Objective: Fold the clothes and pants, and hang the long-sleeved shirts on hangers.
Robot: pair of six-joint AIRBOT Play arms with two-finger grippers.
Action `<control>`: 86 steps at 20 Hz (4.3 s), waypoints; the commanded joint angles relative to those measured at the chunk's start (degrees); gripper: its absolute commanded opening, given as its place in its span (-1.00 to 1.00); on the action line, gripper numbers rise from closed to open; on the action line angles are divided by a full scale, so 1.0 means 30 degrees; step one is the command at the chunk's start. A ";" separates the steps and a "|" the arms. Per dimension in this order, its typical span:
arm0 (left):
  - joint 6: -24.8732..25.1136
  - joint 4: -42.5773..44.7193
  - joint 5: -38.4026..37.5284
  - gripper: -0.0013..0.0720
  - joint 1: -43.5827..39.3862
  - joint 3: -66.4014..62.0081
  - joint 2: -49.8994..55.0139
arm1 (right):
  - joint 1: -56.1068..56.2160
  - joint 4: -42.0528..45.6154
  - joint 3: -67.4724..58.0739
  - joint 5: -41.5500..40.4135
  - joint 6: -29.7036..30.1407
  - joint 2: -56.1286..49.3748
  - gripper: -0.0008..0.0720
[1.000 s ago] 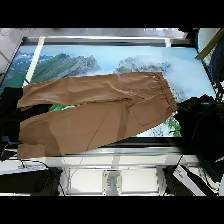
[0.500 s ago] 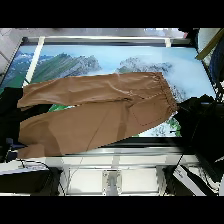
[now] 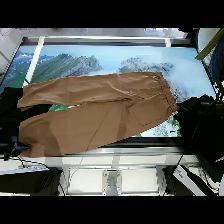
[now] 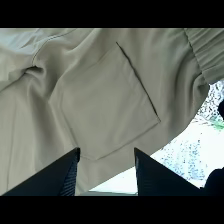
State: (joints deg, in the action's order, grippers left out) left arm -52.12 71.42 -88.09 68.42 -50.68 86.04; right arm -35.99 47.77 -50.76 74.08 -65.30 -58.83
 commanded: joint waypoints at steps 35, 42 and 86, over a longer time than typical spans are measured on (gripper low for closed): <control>0.0823 -0.1035 0.0619 -0.93 -0.0656 -0.0670 0.0729 | -0.0022 0.0182 0.0007 0.0160 -0.0335 0.0153 0.09; 0.0816 -0.0852 0.0656 -0.93 -0.1851 -0.0685 -0.0998 | -0.2973 0.3213 0.1246 -0.0925 -0.1960 0.2761 0.09; 0.0670 -0.4517 0.1158 -0.93 -0.1843 -0.0721 -0.3628 | 0.2681 -0.8306 0.5122 -1.4236 0.1202 -0.6688 0.12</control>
State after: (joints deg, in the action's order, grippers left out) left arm -50.13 57.82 -84.58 62.89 -52.77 75.18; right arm -29.45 23.64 -35.38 34.20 -61.60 -78.15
